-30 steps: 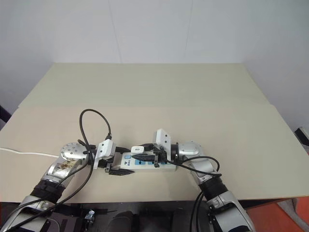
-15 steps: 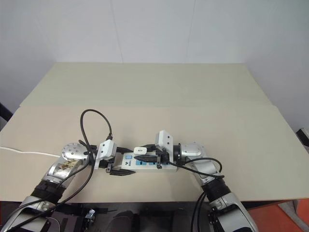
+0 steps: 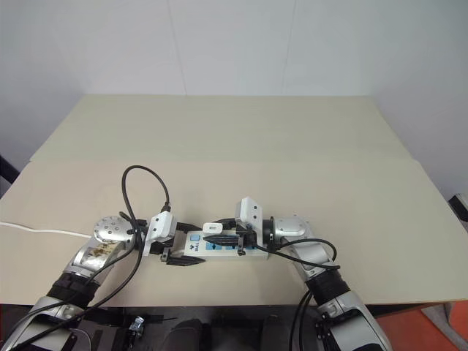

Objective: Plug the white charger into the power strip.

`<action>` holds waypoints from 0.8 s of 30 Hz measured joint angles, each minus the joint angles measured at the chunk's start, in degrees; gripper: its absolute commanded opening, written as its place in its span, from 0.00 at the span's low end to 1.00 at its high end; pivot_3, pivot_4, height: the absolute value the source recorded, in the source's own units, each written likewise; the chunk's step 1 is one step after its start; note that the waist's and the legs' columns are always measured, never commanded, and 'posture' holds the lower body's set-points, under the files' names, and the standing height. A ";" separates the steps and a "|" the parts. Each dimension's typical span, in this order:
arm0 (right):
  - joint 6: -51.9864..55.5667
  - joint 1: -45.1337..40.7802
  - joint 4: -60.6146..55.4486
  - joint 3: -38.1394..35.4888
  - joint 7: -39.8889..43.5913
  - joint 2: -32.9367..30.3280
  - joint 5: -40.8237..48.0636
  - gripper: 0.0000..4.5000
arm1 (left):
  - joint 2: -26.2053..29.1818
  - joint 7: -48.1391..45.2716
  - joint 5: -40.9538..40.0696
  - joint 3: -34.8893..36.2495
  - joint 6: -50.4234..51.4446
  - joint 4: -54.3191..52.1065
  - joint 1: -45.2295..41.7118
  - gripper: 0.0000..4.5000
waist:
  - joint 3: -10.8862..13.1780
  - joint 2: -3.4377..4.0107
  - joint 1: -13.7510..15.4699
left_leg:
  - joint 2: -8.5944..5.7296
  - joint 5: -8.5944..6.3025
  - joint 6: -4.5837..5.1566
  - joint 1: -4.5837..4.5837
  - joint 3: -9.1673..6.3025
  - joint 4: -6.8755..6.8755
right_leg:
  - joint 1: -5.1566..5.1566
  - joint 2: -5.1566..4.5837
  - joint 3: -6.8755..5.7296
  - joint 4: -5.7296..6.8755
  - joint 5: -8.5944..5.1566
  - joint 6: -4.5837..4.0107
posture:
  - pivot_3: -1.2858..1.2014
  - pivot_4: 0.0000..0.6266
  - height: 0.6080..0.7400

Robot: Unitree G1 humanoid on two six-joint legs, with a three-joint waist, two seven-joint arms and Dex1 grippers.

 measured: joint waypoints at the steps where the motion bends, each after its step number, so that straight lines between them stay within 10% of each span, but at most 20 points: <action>1: 0.00 -0.04 0.00 0.02 0.03 -0.01 0.00 0.25 | 0.00 0.00 0.00 0.00 0.00 0.00 0.00 0.74 | 0.00 0.00 0.00 | 0.00 0.00 0.00 0.00 0.00 0.00 | 0.00 0.00 0.00 0.00 0.00 0.00 | 0.52 0.24 1.00; 12: 1.64 -0.36 0.01 -0.79 1.20 -3.36 -0.22 0.99 | 0.05 0.21 0.10 0.13 0.53 -0.15 0.22 0.74 | -0.14 -0.23 0.00 | 0.02 0.00 -0.01 0.08 -0.01 0.00 | 0.06 -0.01 0.00 -0.01 -0.14 0.19 | 0.52 0.24 1.00; 21: 1.68 -0.52 -0.44 -1.04 1.20 -3.50 -0.75 1.00 | 0.05 0.60 0.05 0.33 0.73 -0.98 0.86 0.74 | -0.16 -0.25 0.01 | 0.03 -0.01 -0.02 0.06 -0.01 -0.01 | 0.04 -0.03 0.01 -0.02 -0.12 0.14 | 0.52 0.24 1.00; 24: 2.10 -0.34 -1.74 -1.46 1.13 -4.00 -0.76 1.00 | 0.16 0.72 -0.13 0.39 1.64 -1.33 1.07 0.95 | -0.14 -0.24 0.01 | 0.03 -0.01 -0.02 -0.03 -0.01 -0.01 | -0.04 -0.03 0.00 -0.03 -0.09 0.10 | 0.52 0.24 1.00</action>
